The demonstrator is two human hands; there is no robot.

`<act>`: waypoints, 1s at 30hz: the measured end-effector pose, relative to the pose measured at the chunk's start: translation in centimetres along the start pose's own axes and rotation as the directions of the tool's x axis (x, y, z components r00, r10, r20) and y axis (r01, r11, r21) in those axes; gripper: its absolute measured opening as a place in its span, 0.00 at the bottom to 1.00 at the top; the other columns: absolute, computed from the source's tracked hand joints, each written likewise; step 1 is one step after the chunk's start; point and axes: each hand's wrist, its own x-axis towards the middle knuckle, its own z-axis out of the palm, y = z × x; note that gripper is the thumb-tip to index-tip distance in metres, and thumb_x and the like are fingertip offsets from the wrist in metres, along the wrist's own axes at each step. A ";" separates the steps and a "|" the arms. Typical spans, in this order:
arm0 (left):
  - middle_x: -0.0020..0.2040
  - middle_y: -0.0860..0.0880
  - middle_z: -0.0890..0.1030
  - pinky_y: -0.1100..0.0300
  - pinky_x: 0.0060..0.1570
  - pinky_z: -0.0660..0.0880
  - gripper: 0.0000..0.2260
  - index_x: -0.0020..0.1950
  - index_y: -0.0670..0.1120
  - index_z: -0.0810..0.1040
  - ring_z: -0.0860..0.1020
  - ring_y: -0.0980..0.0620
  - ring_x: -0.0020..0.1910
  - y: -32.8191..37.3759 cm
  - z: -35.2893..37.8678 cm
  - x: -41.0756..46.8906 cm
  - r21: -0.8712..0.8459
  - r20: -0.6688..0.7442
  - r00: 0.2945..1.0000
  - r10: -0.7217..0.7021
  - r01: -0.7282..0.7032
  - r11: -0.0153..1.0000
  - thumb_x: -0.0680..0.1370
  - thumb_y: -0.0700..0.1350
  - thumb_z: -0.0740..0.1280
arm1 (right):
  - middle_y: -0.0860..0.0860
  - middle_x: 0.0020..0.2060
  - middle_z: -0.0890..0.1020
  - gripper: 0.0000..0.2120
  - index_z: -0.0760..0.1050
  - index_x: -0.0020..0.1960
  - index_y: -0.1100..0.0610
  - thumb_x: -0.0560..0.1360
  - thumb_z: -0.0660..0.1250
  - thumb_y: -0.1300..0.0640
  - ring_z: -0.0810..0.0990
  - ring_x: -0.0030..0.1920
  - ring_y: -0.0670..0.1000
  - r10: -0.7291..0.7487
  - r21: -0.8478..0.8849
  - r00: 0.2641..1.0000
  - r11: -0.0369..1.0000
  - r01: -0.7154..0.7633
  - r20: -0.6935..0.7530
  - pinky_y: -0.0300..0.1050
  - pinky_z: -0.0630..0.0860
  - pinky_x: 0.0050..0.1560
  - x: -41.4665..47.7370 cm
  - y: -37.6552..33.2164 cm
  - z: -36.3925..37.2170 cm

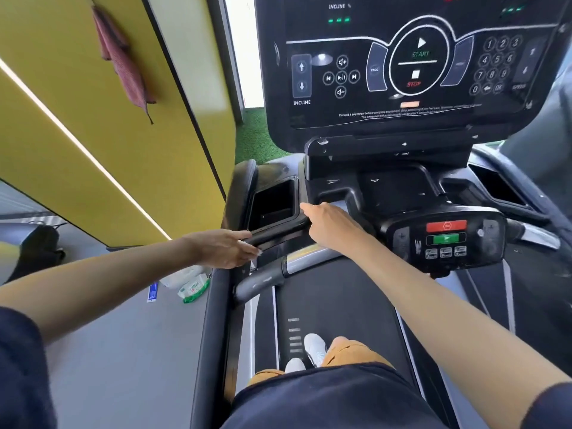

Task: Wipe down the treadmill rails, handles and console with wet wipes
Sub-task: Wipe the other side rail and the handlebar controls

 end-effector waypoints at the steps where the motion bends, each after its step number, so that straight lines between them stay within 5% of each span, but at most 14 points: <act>1: 0.63 0.48 0.77 0.52 0.64 0.57 0.14 0.56 0.44 0.81 0.62 0.53 0.71 -0.4 -0.3 0.3 -0.005 0.019 1.000 0.016 -0.016 1.000 0.71 0.36 0.69 | 0.55 0.27 0.66 0.13 0.70 0.51 0.67 0.68 0.53 0.73 0.65 0.29 0.54 -0.005 -0.003 1.000 1.000 0.005 -0.006 0.45 0.57 0.27 -0.1 -0.1 -0.1; 7: 0.76 0.48 0.63 0.48 0.74 0.46 0.24 0.73 0.42 0.67 0.55 0.53 0.77 -1.7 -2.4 3.2 -0.057 -0.015 0.998 -0.058 0.057 0.997 0.76 0.36 0.62 | 0.54 0.27 0.64 0.11 0.68 0.48 0.64 0.70 0.53 0.73 0.62 0.27 0.51 -0.024 -0.012 0.999 1.000 0.024 -0.029 0.43 0.54 0.26 -0.4 -0.1 -0.2; 13: 0.78 0.51 0.57 0.48 0.68 0.27 0.27 0.76 0.47 0.61 0.45 0.59 0.76 -0.1 -1.9 -1.4 -0.312 0.224 0.973 -0.055 0.126 0.942 0.78 0.35 0.58 | 0.54 0.27 0.64 0.11 0.68 0.46 0.63 0.69 0.53 0.73 0.60 0.27 0.51 -0.025 0.003 0.999 1.000 0.025 -0.024 0.44 0.54 0.27 -0.4 0.2 -0.1; 17: 0.76 0.51 0.63 0.49 0.71 0.35 0.32 0.77 0.53 0.60 0.51 0.56 0.77 1.0 -2.7 -1.3 -0.543 0.358 0.930 -0.088 0.284 0.790 0.75 0.32 0.60 | 0.53 0.28 0.67 0.17 0.71 0.57 0.65 0.70 0.54 0.72 0.64 0.27 0.51 -0.011 0.007 1.000 1.000 0.011 -0.024 0.45 0.58 0.26 -0.1 0.3 0.2; 20: 0.71 0.51 0.71 0.49 0.71 0.34 0.24 0.72 0.50 0.69 0.56 0.53 0.76 0.6 -2.3 -1.4 -0.447 0.253 0.965 -0.062 0.173 0.878 0.77 0.36 0.62 | 0.53 0.28 0.67 0.19 0.71 0.59 0.65 0.70 0.54 0.72 0.64 0.28 0.51 -0.023 -0.019 1.000 1.000 0.022 -0.021 0.45 0.58 0.26 0.0 0.3 0.1; 24: 0.66 0.54 0.76 0.47 0.70 0.34 0.21 0.63 0.51 0.78 0.60 0.52 0.74 -1.3 -1.2 -1.4 -0.067 0.160 0.982 0.099 -0.090 0.994 0.71 0.39 0.71 | 0.54 0.28 0.69 0.21 0.70 0.62 0.65 0.70 0.54 0.72 0.67 0.29 0.52 -0.040 -0.028 0.998 0.999 0.039 -0.039 0.48 0.66 0.31 0.1 0.3 0.2; 30: 0.75 0.54 0.65 0.46 0.73 0.48 0.27 0.72 0.51 0.69 0.54 0.51 0.77 -3.8 -1.5 2.6 0.090 -0.015 0.997 0.079 -0.077 0.993 0.74 0.40 0.68 | 0.61 0.43 0.79 0.21 0.69 0.63 0.63 0.72 0.54 0.70 0.75 0.39 0.60 -0.049 -0.016 0.998 0.999 0.048 -0.037 0.53 0.73 0.40 0.1 0.3 0.2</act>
